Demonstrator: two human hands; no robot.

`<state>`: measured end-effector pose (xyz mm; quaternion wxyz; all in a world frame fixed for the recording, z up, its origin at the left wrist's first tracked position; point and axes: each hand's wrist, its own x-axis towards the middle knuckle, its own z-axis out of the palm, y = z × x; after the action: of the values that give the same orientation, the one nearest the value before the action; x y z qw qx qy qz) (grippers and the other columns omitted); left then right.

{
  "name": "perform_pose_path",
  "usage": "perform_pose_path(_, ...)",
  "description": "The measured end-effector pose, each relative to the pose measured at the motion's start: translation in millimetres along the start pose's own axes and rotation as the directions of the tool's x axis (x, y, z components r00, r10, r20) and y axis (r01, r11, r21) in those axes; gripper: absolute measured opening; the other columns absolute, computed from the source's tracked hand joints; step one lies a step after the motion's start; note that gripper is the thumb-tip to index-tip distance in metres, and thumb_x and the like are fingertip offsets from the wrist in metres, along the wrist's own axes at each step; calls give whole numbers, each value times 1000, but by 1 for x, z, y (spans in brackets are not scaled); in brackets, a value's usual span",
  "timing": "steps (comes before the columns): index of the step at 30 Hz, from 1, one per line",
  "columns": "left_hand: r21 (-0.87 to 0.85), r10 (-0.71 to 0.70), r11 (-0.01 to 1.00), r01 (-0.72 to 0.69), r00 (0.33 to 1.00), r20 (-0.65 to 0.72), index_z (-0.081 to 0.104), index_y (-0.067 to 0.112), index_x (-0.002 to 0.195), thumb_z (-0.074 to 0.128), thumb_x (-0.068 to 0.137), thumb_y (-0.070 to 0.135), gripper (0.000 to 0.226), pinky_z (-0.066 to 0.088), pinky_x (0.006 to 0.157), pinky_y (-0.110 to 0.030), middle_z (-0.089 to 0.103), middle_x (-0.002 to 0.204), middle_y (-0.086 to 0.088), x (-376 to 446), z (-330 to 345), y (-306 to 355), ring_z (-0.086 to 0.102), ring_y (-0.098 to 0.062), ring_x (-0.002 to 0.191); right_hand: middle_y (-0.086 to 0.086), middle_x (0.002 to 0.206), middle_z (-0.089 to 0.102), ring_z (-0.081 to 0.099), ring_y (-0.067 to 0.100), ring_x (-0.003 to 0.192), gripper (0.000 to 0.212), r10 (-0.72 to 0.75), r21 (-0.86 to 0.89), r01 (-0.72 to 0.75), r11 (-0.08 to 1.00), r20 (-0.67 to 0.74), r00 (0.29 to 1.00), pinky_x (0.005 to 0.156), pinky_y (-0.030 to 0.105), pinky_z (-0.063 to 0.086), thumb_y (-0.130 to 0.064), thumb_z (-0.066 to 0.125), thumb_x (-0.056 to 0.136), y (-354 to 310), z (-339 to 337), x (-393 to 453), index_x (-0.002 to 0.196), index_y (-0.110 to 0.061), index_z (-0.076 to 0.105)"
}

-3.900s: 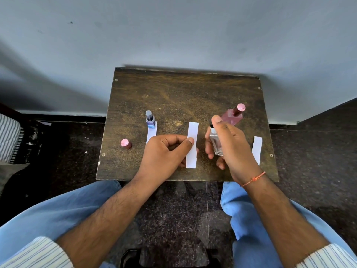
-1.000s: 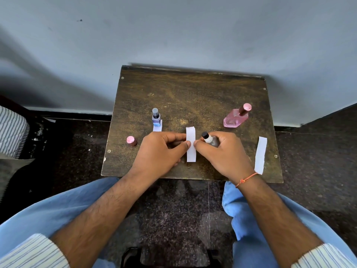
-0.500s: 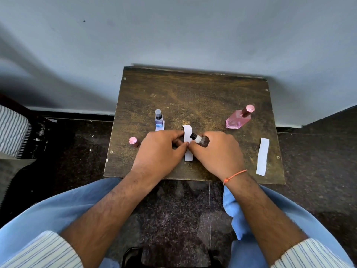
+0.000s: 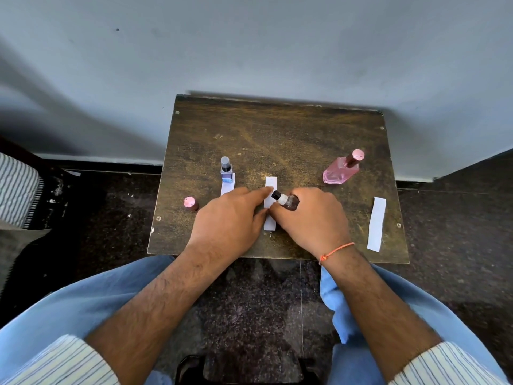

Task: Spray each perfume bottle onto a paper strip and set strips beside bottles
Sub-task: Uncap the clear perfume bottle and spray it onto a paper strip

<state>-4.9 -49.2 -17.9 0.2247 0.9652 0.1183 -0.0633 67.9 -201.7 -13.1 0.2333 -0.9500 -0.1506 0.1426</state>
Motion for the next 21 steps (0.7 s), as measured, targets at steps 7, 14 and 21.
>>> perform_pose_path(7, 44, -15, 999, 15, 1000, -2, 46, 51, 155, 50, 107, 49, 48, 45, 68, -31, 63, 113, 12, -1, 0, 2, 70, -24, 102, -3, 58, 51, 62, 36, 70, 57, 8, 2, -8, 1000, 4, 1000, 60, 35, 33, -60, 66, 92, 1, 0, 0, 58, -19, 45)
perform_pose_path(14, 46, -9, 999, 9, 1000, -19, 47, 49, 155, 49, 107, 49, 48, 43, 67, -31, 58, 104, 12, -1, 4, 3, 70, -24, 100, -1, 61, 58, 64, 33, 69, 55, 23, 22, -23, 999, -15, 1000, 58, 36, 36, -60, 68, 90, 3, 1, -1, 61, -18, 49)
perform_pose_path(21, -48, 27, 998, -31, 996, -81, 55, 45, 151, 56, 103, 48, 48, 53, 68, -33, 49, 90, 17, -6, -1, 3, 70, -21, 94, -10, 70, 69, 63, 7, 68, 25, 58, 285, -58, 957, 9, 998, 63, 33, 47, -47, 77, 86, 7, -5, -3, 81, -28, 62)
